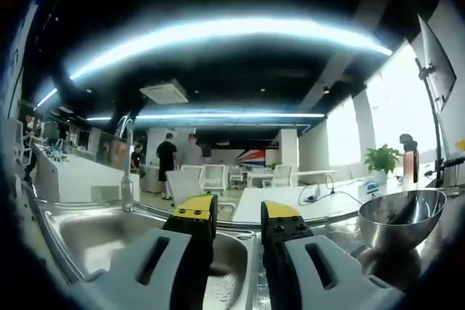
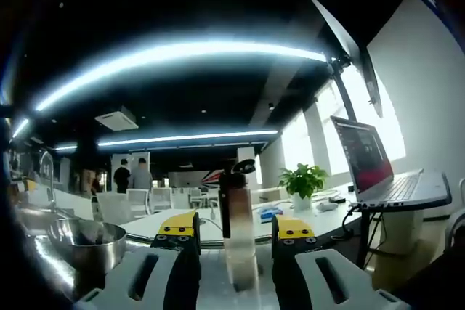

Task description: Pick up bowl with dirty water move over sink pour dirty water into sink return bowl to place

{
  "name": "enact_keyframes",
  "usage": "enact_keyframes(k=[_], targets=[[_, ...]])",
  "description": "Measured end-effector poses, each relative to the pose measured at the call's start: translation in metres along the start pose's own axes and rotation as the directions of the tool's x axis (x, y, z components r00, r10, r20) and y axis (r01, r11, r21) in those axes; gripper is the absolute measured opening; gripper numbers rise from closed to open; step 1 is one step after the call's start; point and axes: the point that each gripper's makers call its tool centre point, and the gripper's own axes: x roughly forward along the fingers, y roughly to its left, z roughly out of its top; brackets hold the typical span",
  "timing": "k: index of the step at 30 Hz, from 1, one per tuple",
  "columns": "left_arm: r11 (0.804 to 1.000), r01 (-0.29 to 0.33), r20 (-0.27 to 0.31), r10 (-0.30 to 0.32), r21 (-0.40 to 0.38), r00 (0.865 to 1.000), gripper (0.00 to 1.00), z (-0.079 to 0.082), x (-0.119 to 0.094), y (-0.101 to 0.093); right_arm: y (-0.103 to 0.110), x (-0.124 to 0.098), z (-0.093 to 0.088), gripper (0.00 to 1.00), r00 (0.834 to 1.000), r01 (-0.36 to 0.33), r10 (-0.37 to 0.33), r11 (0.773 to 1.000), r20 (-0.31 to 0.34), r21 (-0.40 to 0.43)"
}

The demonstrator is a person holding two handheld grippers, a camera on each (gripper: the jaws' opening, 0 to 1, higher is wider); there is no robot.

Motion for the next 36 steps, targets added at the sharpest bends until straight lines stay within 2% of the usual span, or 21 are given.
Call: enact_keyframes(k=[22,27,36], targets=[[1.0,0.001,-0.008,-0.001,-0.015,1.0,0.23,0.003,0.0,0.002,-0.002,-0.001,0.001,0.34,1.0,0.003,-0.003,1.0,0.004,0.007],[1.0,0.007,-0.016,-0.007,-0.016,1.0,0.23,0.003,0.0,0.001,-0.006,0.001,-0.002,0.34,0.999,0.018,-0.017,1.0,-0.027,0.017],[0.999,0.046,-0.028,-0.046,-0.025,0.999,0.23,0.004,0.0,-0.002,-0.012,-0.001,0.008,0.34,0.999,0.043,-0.043,0.999,-0.014,0.031]])
